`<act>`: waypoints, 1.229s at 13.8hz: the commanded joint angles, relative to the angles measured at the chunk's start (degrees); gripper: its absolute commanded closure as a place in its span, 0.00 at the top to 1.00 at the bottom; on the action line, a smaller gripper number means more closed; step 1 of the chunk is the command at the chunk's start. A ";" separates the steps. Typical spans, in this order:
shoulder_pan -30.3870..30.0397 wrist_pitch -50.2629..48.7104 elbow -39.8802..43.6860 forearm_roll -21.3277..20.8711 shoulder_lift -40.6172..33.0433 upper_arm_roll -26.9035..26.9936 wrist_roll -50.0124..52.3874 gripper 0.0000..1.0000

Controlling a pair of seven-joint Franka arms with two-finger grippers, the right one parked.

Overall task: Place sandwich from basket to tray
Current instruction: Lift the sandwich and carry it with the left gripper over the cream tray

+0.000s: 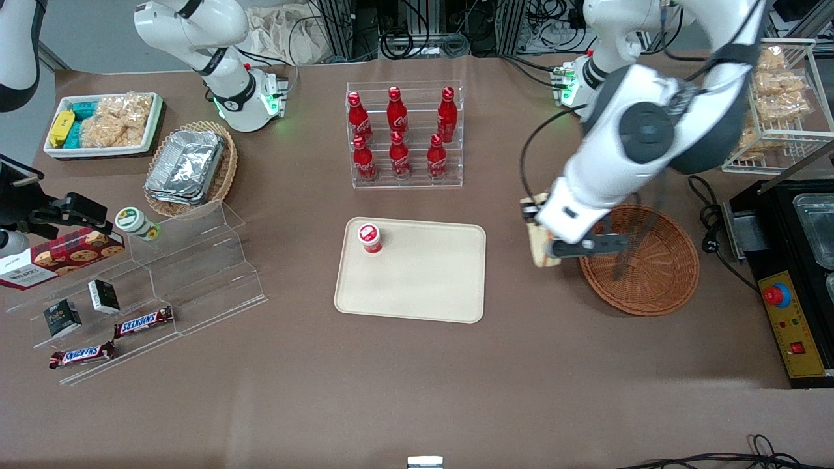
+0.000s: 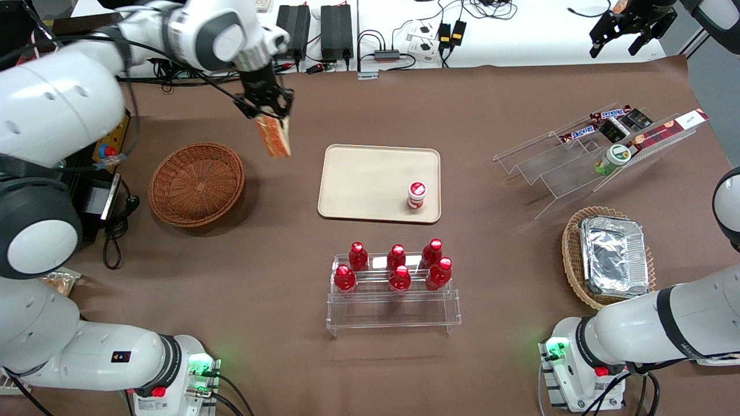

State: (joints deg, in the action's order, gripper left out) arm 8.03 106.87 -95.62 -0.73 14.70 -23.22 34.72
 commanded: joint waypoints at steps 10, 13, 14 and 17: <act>12.36 14.75 4.21 -17.02 24.66 0.19 9.05 0.40; 12.88 16.17 6.58 -17.46 27.39 0.37 9.14 0.40; 13.15 16.09 7.11 -17.64 27.75 0.54 9.14 0.40; 13.15 16.17 7.11 -19.31 28.54 0.46 9.93 1.00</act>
State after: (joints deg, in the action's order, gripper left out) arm 20.11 123.67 -90.59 -18.53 42.01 -23.28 43.03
